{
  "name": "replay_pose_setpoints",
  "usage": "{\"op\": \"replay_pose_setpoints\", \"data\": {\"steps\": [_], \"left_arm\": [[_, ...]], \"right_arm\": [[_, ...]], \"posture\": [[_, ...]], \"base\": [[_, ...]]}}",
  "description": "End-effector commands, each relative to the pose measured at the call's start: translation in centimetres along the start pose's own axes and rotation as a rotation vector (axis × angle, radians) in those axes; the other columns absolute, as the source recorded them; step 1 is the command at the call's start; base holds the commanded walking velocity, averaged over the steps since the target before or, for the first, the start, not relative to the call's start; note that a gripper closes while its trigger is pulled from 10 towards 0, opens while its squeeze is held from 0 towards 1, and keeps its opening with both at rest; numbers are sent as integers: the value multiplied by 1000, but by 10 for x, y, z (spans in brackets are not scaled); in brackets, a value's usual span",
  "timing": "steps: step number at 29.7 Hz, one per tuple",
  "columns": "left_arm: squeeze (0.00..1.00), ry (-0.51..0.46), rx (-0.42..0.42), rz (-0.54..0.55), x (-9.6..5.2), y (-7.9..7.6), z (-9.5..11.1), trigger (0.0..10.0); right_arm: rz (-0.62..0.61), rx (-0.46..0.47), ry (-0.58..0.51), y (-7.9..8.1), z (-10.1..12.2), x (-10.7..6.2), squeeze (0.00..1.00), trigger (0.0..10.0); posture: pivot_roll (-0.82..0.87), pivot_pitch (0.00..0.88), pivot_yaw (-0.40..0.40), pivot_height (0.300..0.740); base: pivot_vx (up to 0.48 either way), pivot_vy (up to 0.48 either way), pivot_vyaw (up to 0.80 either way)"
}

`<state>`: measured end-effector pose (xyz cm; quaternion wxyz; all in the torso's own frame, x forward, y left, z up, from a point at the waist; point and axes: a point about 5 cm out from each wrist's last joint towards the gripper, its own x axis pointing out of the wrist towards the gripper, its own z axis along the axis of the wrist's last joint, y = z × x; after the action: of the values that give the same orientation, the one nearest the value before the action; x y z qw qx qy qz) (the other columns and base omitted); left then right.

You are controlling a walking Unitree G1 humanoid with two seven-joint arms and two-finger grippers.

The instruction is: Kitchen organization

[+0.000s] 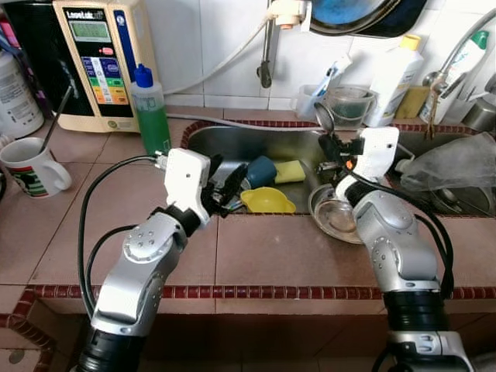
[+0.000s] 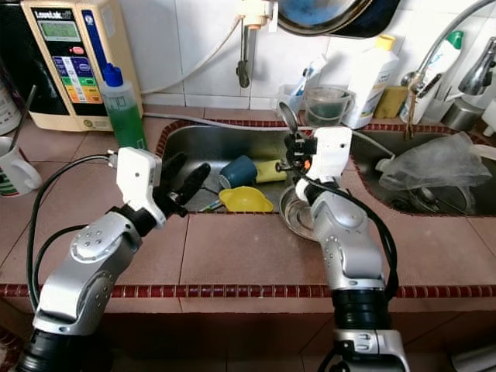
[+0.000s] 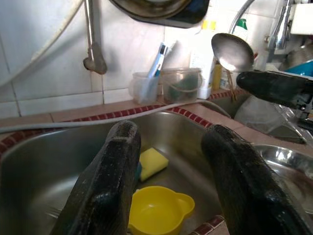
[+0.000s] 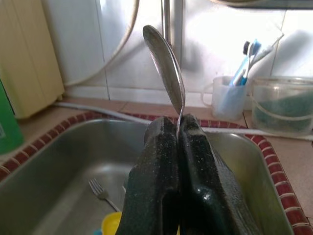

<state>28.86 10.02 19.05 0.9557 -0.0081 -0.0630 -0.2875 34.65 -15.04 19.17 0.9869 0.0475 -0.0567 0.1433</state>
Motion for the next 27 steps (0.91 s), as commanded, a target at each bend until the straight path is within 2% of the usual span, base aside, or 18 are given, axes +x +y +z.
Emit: {"op": "replay_pose_setpoints", "data": {"steps": [1,11,16,27], "left_arm": [[0,-6,8,-11,-2,-4,5,10000],[0,11,-17,-2,-10,-8,12,10000],[0,37,-64,12,-13,-10,14,10000],[0,38,-114,-3,-23,-30,25,10000]], "right_arm": [[23,-29,4,-3,5,5,0,10000],[108,-97,53,-13,7,13,0,10000],[160,-117,62,-13,11,18,0,10000],[276,-143,-9,-5,38,36,0,10000]], "posture": [[-8,103,-47,740],[3,147,-57,740],[5,171,-63,740],[17,246,-58,740]], "base": [[0,0,0],[0,0,0],[0,0,0],[0,0,0]]}}
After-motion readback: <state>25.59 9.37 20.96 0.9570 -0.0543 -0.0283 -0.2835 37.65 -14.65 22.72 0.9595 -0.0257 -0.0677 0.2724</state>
